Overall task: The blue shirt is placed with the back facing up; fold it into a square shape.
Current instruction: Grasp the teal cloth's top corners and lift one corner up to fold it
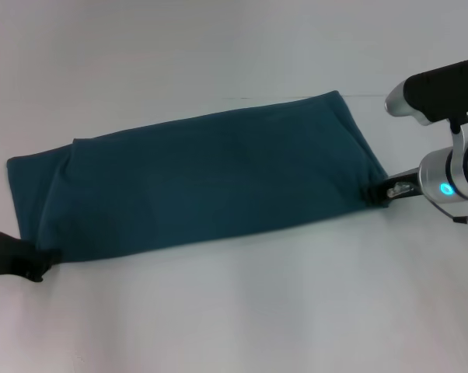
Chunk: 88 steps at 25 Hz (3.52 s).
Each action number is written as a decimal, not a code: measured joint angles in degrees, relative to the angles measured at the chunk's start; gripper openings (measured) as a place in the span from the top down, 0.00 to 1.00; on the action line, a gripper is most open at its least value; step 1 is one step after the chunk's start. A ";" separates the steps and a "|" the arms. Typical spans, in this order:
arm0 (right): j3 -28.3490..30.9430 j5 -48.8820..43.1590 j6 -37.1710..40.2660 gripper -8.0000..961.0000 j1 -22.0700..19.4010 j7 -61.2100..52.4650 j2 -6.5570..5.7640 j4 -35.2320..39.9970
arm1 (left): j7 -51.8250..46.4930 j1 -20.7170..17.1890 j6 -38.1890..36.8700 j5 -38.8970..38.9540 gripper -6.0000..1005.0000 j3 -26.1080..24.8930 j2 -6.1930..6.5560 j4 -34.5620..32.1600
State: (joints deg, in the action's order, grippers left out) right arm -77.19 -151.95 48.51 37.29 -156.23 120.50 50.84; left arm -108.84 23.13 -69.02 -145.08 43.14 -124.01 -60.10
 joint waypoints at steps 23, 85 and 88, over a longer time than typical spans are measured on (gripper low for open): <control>-23.93 -0.06 2.54 0.96 -33.09 -11.74 0.02 37.63 | 4.99 -8.88 -10.17 4.53 0.97 -0.33 -0.56 -8.49; -35.18 -4.65 -0.28 0.76 -56.50 -16.11 0.11 54.98 | 12.87 -16.58 -21.25 9.96 0.97 -10.03 -0.70 -12.72; -33.78 -4.44 0.20 0.71 -55.31 -16.09 -0.03 55.20 | 12.80 -16.06 -21.29 9.99 0.97 -9.54 -0.70 -12.59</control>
State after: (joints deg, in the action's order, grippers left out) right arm -110.97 -156.38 48.71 -18.02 -172.32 120.47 106.04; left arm -96.04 7.07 -90.31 -135.09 33.60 -124.72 -72.69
